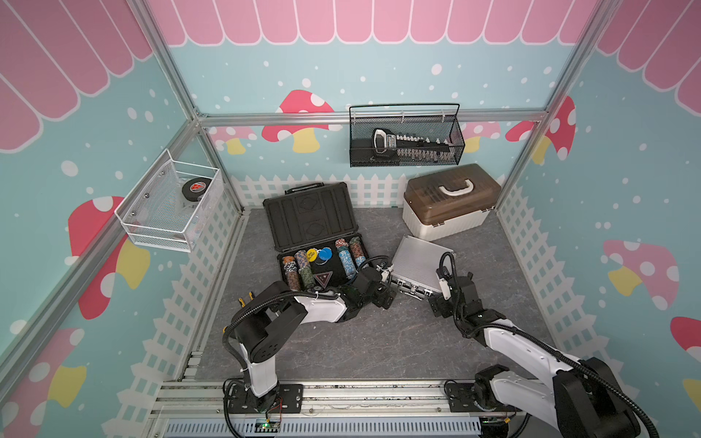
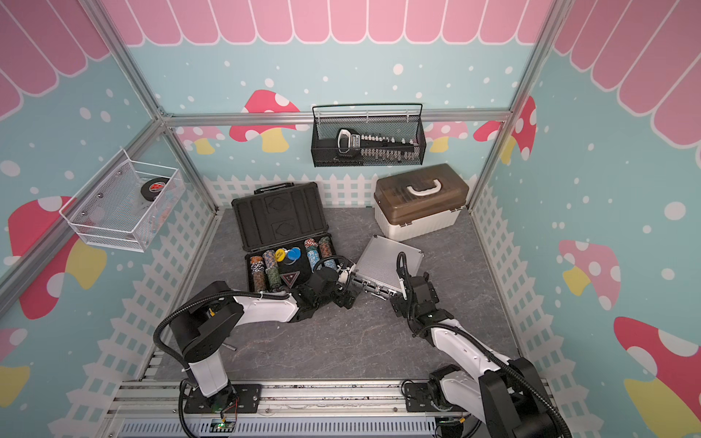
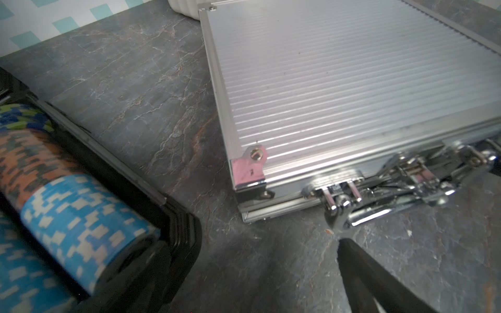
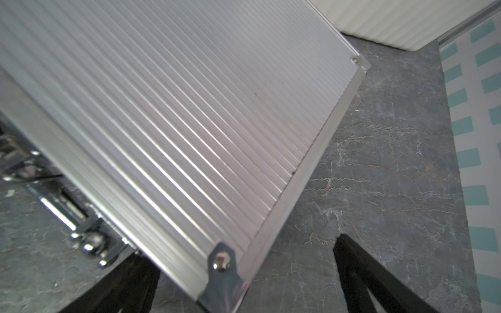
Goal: Close the poker set cases
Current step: Close the lid of the poker set case.
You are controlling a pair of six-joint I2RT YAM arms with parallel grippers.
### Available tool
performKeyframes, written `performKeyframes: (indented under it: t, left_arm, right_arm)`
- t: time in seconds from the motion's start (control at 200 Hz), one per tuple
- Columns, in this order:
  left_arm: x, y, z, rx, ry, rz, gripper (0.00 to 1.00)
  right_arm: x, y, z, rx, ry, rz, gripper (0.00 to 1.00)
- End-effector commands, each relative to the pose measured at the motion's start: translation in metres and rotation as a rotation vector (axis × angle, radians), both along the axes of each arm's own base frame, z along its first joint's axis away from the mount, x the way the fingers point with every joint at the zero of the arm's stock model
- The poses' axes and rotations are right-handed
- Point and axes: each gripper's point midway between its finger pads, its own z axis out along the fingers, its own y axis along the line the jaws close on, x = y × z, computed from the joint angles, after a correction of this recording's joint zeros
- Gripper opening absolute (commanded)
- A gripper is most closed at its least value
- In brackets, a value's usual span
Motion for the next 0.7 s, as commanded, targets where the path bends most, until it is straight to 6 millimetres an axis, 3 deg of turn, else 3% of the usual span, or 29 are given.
performKeyframes:
  t: [0.0,0.16,0.405,0.52,0.695]
  left_arm:
    - [-0.006,0.009,0.003,0.002,0.006,0.022,0.97]
    - [-0.006,0.009,0.017,-0.046,-0.032,0.028,0.97]
    - [0.014,-0.008,0.049,-0.087,-0.100,0.037,0.97]
    - [0.024,-0.016,0.061,-0.095,-0.111,0.045,0.98]
    - [0.043,-0.024,0.075,-0.088,-0.112,0.064,0.99]
  right_arm:
    - [0.003,0.007,0.008,0.022,-0.034,0.034,0.99]
    - [0.001,0.002,0.015,0.035,-0.082,0.004,0.99]
    - [0.010,-0.019,0.053,0.012,-0.195,-0.131,0.99]
    - [0.021,-0.027,0.069,0.008,-0.184,-0.219,0.99]
    - [0.045,-0.019,0.089,0.057,-0.136,-0.270,0.99]
